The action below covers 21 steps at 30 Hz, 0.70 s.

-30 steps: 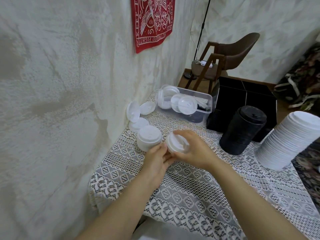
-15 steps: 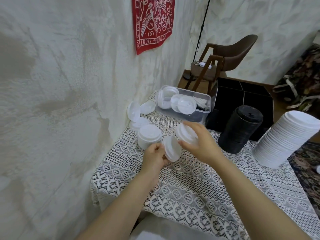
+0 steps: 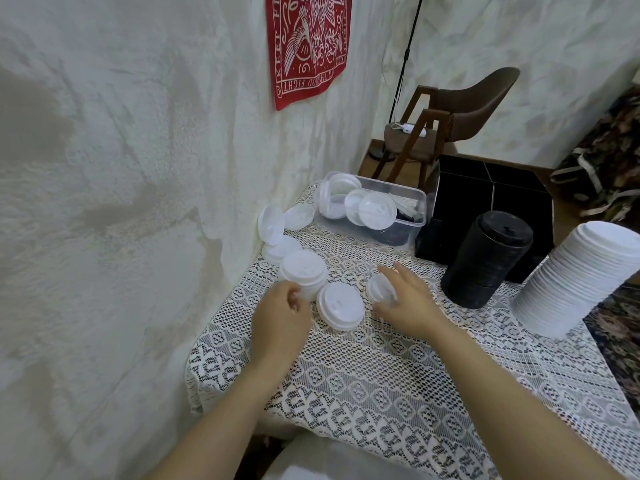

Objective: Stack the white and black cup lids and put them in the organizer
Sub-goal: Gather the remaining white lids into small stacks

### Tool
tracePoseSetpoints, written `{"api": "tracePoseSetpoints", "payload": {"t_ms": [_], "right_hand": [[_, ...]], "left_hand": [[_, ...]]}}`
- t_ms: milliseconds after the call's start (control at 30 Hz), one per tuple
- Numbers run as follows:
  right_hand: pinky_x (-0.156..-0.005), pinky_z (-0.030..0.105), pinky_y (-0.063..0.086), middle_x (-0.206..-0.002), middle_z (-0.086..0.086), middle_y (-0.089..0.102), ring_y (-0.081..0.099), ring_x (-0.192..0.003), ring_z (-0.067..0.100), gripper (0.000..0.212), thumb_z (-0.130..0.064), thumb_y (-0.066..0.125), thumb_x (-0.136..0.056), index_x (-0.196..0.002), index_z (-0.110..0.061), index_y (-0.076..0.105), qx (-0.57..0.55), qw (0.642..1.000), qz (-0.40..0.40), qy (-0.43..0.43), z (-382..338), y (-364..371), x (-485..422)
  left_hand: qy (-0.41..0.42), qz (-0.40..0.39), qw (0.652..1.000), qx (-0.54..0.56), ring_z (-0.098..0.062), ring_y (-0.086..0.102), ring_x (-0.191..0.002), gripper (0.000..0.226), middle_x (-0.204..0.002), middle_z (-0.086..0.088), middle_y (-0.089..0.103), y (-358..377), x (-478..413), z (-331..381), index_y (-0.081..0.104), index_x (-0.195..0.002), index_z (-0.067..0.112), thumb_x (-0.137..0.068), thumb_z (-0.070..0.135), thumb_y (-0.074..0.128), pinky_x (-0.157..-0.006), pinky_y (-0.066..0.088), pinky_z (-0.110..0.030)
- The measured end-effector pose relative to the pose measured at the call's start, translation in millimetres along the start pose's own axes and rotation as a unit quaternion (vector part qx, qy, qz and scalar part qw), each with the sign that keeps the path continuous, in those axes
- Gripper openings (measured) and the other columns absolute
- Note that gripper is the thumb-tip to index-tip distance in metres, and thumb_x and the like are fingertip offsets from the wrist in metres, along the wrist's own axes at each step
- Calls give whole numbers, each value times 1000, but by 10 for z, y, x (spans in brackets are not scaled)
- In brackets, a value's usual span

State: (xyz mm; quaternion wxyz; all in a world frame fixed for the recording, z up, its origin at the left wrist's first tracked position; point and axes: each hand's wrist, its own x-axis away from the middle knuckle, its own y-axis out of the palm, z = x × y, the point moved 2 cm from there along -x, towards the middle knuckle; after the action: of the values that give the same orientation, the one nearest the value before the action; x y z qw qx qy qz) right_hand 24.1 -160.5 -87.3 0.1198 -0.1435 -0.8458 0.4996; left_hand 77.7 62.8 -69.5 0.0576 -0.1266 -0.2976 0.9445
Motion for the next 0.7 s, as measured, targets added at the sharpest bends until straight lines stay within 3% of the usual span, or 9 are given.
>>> {"api": "tracePoseSetpoints", "payload": {"t_ms": [67, 133, 267, 367, 533, 633, 700], "right_hand": [[-121, 45, 16, -162, -2, 13, 10, -149, 23, 72, -30, 61, -89, -153, -31, 26, -51, 997, 29, -39, -138, -4, 74], [-120, 43, 18, -161, -4, 16, 15, -148, 18, 73, -39, 61, -90, -153, -30, 25, -52, 995, 31, -76, -324, 34, 154], [-121, 44, 5, -157, 3, 28, 21, -145, 21, 97, -78, 47, -80, -154, -22, 18, 101, 991, 33, -79, -594, 244, 251], [-121, 45, 2, -150, 4, 36, 28, -141, 23, 103, -84, 42, -76, -151, -18, 20, 124, 991, 46, -33, -633, 352, 265], [-114, 37, 21, -144, 1, 40, 35, -130, 21, 90, -72, 54, -80, -148, -19, 26, 103, 991, 66, -52, -594, 359, 233], [-108, 35, 28, -146, 2, 36, 33, -129, 21, 88, -51, 65, -82, -151, -17, 22, 25, 995, 72, -61, -575, 270, 200], [-109, 32, 25, -149, 3, 34, 27, -134, 20, 85, -35, 69, -81, -151, -15, 24, -58, 992, 78, -76, -609, 167, 144]], "left_hand": [[22, 45, 998, 32, -15, 52, -103, 29, -109, 3, 51, -49, -76, -54, 55, -120, 12, -91, 14, 57, -86, 43, -26], [28, 43, 997, 63, -17, 44, -121, 49, -127, -2, 45, -50, -188, -111, 45, -131, 12, -86, 14, 65, -99, 37, -27], [-4, -69, 992, 101, -18, 30, -138, 89, -151, -2, 28, 47, -381, -202, 20, -150, 18, -81, 27, 76, -112, 30, -36], [-22, -123, 983, 135, -19, 33, -138, 99, -153, 0, 29, 106, -476, -248, 12, -152, 22, -78, 31, 78, -113, 32, -40], [-18, -134, 985, 105, -18, 42, -133, 89, -148, 1, 41, 140, -513, -322, 23, -150, 21, -80, 40, 75, -109, 38, -38], [-11, -122, 989, 86, -16, 45, -129, 85, -143, 4, 45, 143, -504, -338, 28, -149, 22, -80, 43, 74, -103, 40, -33], [-7, -119, 989, 92, -15, 48, -125, 84, -134, 8, 48, 149, -509, -358, 32, -146, 24, -78, 44, 76, -102, 43, -34]]}}
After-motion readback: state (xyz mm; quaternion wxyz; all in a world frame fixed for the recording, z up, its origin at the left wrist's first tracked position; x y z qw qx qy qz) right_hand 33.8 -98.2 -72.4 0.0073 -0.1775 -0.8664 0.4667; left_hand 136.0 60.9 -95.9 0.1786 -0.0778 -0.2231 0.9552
